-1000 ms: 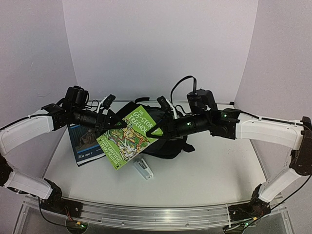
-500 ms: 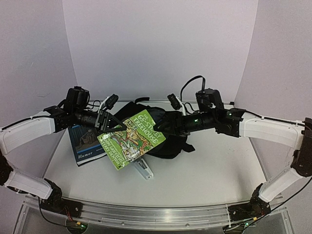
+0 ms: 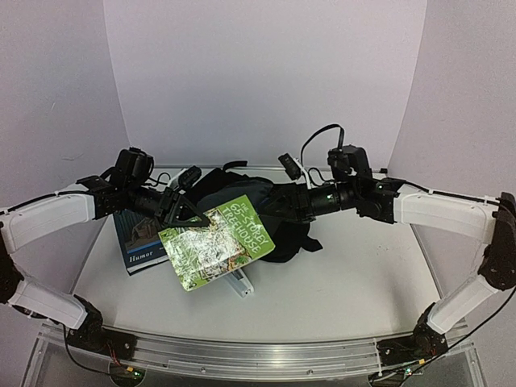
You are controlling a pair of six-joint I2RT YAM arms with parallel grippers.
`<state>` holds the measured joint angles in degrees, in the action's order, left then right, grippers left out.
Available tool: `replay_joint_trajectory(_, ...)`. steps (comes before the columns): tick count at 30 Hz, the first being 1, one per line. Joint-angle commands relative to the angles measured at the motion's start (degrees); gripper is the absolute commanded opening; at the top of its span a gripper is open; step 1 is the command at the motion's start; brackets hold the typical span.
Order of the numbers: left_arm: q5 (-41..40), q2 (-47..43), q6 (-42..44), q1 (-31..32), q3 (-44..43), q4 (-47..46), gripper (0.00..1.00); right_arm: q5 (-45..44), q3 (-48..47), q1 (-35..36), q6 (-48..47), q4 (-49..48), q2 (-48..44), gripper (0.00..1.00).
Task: Pack the student bag
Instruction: Pick up the book from the center of the board.
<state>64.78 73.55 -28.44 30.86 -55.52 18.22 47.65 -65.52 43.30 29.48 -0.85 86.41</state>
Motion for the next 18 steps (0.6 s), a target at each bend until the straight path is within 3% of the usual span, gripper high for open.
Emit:
replay_joint_trajectory(1,6.11,1.1,0.82,1.52,-4.08,-1.9,0.0,8.39,-1.73,0.56,-0.51,-4.23,2.58,0.98)
replay_joint_trajectory(14,9.92,4.8,-2.69,3.21,-5.75,-10.29,0.0,12.76,-0.23,2.86,1.08,-8.24,3.64,0.98)
replay_joint_trajectory(18,10.45,5.96,-3.7,3.42,-5.97,-12.6,0.0,12.7,0.67,3.76,2.87,-11.34,3.67,0.87)
